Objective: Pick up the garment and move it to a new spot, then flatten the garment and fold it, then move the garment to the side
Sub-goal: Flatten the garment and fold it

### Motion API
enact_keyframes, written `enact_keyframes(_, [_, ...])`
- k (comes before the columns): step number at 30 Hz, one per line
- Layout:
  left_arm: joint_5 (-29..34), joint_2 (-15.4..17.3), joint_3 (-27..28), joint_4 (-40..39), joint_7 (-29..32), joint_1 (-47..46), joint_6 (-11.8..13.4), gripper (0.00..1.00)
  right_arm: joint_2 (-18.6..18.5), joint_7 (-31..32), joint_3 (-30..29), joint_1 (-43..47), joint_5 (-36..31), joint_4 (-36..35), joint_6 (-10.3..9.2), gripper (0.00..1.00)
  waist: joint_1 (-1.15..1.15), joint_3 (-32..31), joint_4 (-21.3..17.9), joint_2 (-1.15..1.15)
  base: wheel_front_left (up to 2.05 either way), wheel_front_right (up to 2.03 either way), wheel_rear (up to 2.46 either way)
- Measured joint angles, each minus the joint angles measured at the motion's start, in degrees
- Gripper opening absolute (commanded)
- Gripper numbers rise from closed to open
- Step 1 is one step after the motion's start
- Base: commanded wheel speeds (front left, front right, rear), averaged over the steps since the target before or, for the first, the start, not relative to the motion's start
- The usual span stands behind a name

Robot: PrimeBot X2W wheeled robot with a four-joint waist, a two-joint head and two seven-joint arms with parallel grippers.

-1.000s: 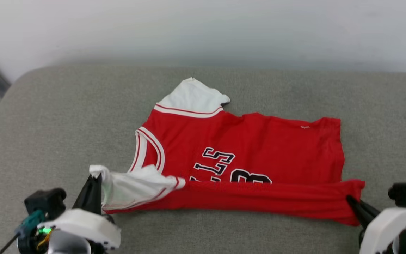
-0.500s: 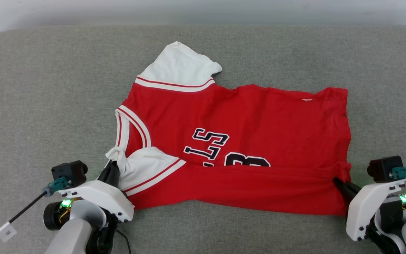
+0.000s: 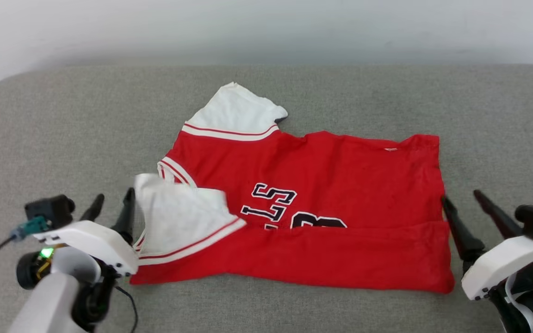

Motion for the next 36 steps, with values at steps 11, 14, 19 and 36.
enact_keyframes(11, [-1.75, 14.4, 0.4, -16.88, 20.29, 3.19, 1.45, 1.0, 4.75, -2.6, -7.19, 4.73, -5.86, -13.6, -0.01, 1.0, 0.0, -2.77, -2.5, 0.0, 0.0, 0.0, 0.0])
enact_keyframes(14, [-3.71, 17.68, -1.07, -20.39, 28.46, 5.47, 1.48, 1.0, 5.73, -1.74, -7.78, 5.63, -6.9, -17.28, -0.01, 1.0, 0.0, -2.09, -3.25, 0.0, 0.0, 0.0, 0.0])
enact_keyframes(19, [-8.17, 18.79, -1.62, -23.5, 36.74, 10.66, 4.31, 1.0, 7.49, -1.11, -8.34, 6.24, -7.55, -20.6, -0.01, 1.0, 0.0, 0.2, -4.61, 0.0, 0.0, 0.0, 0.0])
enact_keyframes(36, [-14.89, 14.15, -0.6, -17.62, 36.65, 13.22, 3.01, 0.0, 7.87, 3.24, -11.58, 6.22, -4.06, -19.58, -0.01, 1.0, 0.0, 4.4, -6.88, 0.0, 0.0, 0.0, 0.0])
